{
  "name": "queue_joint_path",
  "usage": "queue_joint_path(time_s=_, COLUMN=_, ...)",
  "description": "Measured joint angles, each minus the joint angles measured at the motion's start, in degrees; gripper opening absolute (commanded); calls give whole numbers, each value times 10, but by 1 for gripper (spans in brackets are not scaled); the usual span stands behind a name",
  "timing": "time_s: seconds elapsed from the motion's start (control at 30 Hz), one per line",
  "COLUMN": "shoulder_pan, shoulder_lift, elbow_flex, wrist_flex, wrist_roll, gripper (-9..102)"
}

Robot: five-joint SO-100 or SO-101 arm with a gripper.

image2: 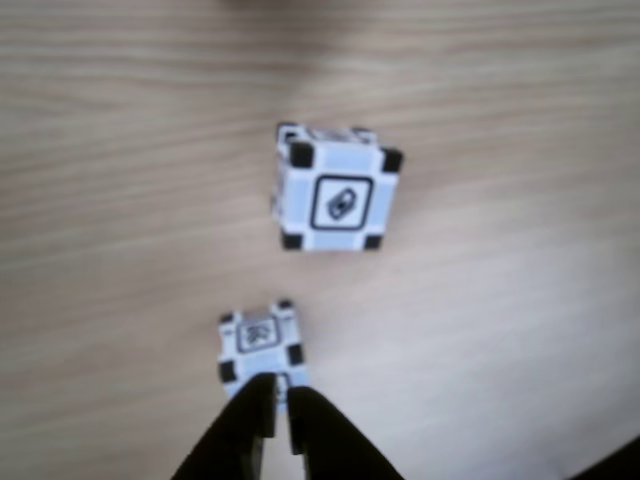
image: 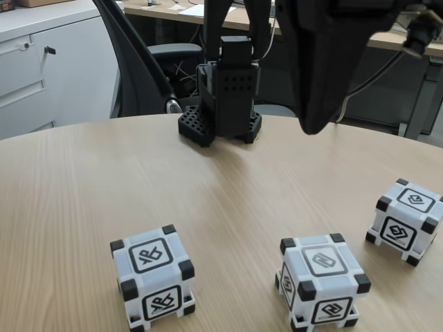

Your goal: Stack cubes from left to right.

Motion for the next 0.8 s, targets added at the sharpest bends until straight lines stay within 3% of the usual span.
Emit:
queue_joint_path(time_s=0.2, shoulder_pan=-1, shoulder_lift=89, elbow_flex=-2, wrist_flex=7, wrist_roll=-72, gripper=0)
queue_joint_path(time_s=0.8, shoulder_pan=0, shoulder_lift=98, elbow_flex=0, wrist_flex=9, wrist_roll=-77, gripper=0)
